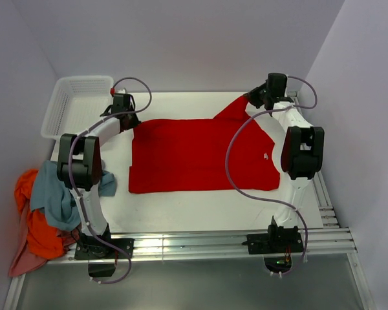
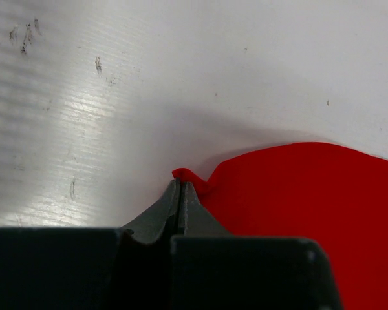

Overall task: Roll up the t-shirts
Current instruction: Fold the tshirt

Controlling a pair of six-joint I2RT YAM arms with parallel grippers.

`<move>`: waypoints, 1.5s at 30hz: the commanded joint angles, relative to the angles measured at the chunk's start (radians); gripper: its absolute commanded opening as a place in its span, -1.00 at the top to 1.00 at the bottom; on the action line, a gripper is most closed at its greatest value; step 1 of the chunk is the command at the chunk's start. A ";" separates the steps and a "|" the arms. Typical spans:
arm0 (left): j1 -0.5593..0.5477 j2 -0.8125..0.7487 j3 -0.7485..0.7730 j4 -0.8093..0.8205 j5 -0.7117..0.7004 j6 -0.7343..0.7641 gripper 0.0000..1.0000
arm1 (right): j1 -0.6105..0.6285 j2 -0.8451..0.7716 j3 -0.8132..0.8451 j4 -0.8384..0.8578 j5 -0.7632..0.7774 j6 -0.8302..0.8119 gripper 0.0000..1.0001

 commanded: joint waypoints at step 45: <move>0.024 -0.275 -0.334 0.354 0.042 0.020 0.99 | 0.002 -0.661 -0.501 -0.084 0.122 -0.108 1.00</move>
